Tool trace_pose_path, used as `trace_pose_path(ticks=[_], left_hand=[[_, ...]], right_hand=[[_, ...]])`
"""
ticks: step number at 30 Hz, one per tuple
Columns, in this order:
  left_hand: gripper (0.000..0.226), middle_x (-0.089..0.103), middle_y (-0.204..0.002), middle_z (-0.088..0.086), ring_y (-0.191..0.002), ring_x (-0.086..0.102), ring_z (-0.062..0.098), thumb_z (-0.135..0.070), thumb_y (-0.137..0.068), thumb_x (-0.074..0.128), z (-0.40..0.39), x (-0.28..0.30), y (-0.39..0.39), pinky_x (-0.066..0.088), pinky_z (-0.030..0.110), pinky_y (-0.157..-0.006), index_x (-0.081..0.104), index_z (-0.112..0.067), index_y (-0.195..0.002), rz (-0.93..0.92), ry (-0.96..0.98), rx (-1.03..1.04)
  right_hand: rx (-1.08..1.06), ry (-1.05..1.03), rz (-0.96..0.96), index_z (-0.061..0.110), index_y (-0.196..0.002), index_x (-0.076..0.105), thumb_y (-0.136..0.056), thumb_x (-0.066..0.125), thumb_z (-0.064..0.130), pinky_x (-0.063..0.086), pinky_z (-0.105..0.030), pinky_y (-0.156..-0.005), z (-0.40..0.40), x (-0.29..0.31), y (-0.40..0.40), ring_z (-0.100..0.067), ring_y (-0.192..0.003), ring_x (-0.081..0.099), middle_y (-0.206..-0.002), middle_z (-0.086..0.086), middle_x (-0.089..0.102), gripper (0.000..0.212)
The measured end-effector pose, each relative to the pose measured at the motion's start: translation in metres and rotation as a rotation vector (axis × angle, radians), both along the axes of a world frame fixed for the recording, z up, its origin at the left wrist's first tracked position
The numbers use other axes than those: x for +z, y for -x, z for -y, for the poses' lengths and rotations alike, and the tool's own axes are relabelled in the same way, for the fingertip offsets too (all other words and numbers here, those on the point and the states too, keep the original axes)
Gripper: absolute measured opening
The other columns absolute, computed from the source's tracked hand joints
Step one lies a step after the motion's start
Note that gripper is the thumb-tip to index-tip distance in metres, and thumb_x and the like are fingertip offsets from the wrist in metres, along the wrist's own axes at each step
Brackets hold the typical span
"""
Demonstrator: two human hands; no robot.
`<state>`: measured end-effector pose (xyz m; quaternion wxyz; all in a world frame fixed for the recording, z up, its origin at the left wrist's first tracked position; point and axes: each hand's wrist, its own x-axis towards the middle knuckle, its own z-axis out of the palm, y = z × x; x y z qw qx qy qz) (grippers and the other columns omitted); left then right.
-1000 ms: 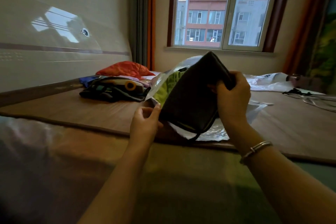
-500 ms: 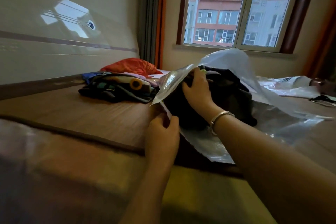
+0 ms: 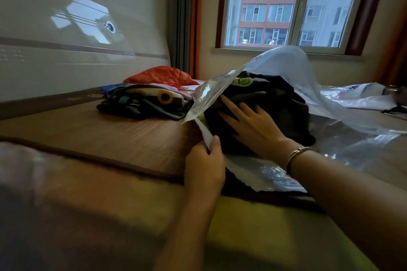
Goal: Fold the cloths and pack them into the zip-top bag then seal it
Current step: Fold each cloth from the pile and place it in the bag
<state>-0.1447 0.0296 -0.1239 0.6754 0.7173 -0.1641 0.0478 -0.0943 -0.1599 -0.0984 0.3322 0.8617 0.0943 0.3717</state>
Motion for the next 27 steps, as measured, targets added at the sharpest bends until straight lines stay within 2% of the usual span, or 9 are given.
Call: trace_pose_path(ticks=[2,5,8,11,15,19,21,23,27], left_hand=[[0.045,0.045,-0.046,-0.004,-0.043,0.041,0.008,-0.033,-0.098,0.049,-0.002,-0.003,0.003,0.031,0.022,-0.045,0.049,-0.015,-0.056,0.040,0.063,-0.007],[0.043,0.056,-0.052,0.008,-0.048,0.051,0.018,-0.031,-0.096,0.052,-0.003,-0.007,0.002,0.042,0.030,-0.050,0.056,-0.008,-0.060,0.030,0.142,-0.049],[0.045,0.054,-0.053,0.010,-0.047,0.049,0.014,-0.029,-0.094,0.055,-0.006,-0.008,-0.006,0.039,0.017,-0.044,0.058,0.006,-0.065,0.004,0.213,-0.053],[0.043,0.064,-0.076,0.027,-0.063,0.059,0.020,-0.028,-0.094,0.054,-0.012,-0.003,-0.014,0.044,0.012,-0.050,0.063,0.014,-0.086,0.006,0.277,-0.085],[0.048,0.058,-0.070,0.030,-0.065,0.054,0.030,-0.030,-0.093,0.055,-0.018,-0.004,-0.019,0.044,0.027,-0.054,0.058,0.015,-0.075,0.016,0.246,-0.079],[0.049,0.062,-0.081,0.034,-0.069,0.059,0.041,-0.032,-0.094,0.054,-0.022,-0.001,-0.016,0.046,0.035,-0.064,0.062,0.016,-0.087,0.039,0.183,-0.076],[0.051,0.063,-0.069,0.025,-0.063,0.059,0.033,-0.036,-0.094,0.054,-0.025,-0.002,-0.014,0.046,0.033,-0.059,0.063,0.013,-0.085,0.048,0.110,-0.104],[0.044,0.063,-0.054,0.001,-0.055,0.062,0.013,-0.039,-0.093,0.054,-0.030,-0.002,-0.009,0.046,0.021,-0.052,0.065,-0.001,-0.074,0.045,0.062,-0.135],[0.049,0.048,-0.042,-0.009,-0.043,0.047,0.000,-0.041,-0.092,0.052,-0.045,-0.003,0.006,0.033,0.009,-0.043,0.046,-0.012,-0.054,0.026,0.057,-0.123]], right_hand=[[-0.040,-0.002,-0.041,0.024,-0.150,0.023,-0.085,0.053,0.046,0.042,-0.059,-0.097,0.003,0.001,-0.006,-0.040,-0.125,0.043,-0.158,-0.011,0.014,0.074],[-0.122,-0.042,-0.141,0.033,-0.150,-0.001,-0.084,0.050,0.058,0.028,-0.068,-0.103,-0.007,0.012,-0.026,-0.043,-0.135,0.029,-0.159,-0.007,0.002,0.086],[-0.268,-0.105,-0.281,0.040,-0.148,-0.014,-0.086,0.038,0.068,0.010,-0.071,-0.108,-0.014,0.015,-0.056,-0.038,-0.144,0.006,-0.159,-0.001,-0.015,0.085],[-0.352,-0.238,-0.384,0.045,-0.147,-0.011,-0.082,0.033,0.075,0.000,-0.070,-0.109,-0.021,0.023,-0.084,-0.034,-0.146,-0.002,-0.159,0.003,-0.018,0.084],[-0.395,-0.283,-0.405,0.045,-0.148,-0.007,-0.082,0.035,0.075,-0.002,-0.072,-0.107,-0.030,0.025,-0.090,-0.035,-0.145,-0.003,-0.159,0.002,-0.017,0.084],[-0.341,-0.292,-0.335,0.040,-0.150,-0.006,-0.089,0.038,0.065,-0.001,-0.071,-0.107,-0.038,0.011,-0.071,-0.037,-0.144,0.001,-0.159,-0.002,-0.018,0.079],[-0.302,-0.313,-0.348,0.038,-0.151,-0.004,-0.093,0.037,0.058,0.001,-0.068,-0.110,-0.044,0.007,-0.051,-0.037,-0.145,-0.001,-0.160,-0.003,-0.015,0.074],[-0.260,-0.369,-0.399,0.037,-0.151,0.004,-0.095,0.040,0.049,0.005,-0.062,-0.114,-0.053,0.007,-0.022,-0.033,-0.147,0.001,-0.161,-0.003,-0.009,0.068],[-0.078,-0.511,-0.346,0.025,-0.139,0.043,-0.096,0.045,0.027,0.026,-0.045,-0.115,-0.075,0.009,0.047,-0.023,-0.142,0.028,-0.155,-0.002,0.029,0.043]])
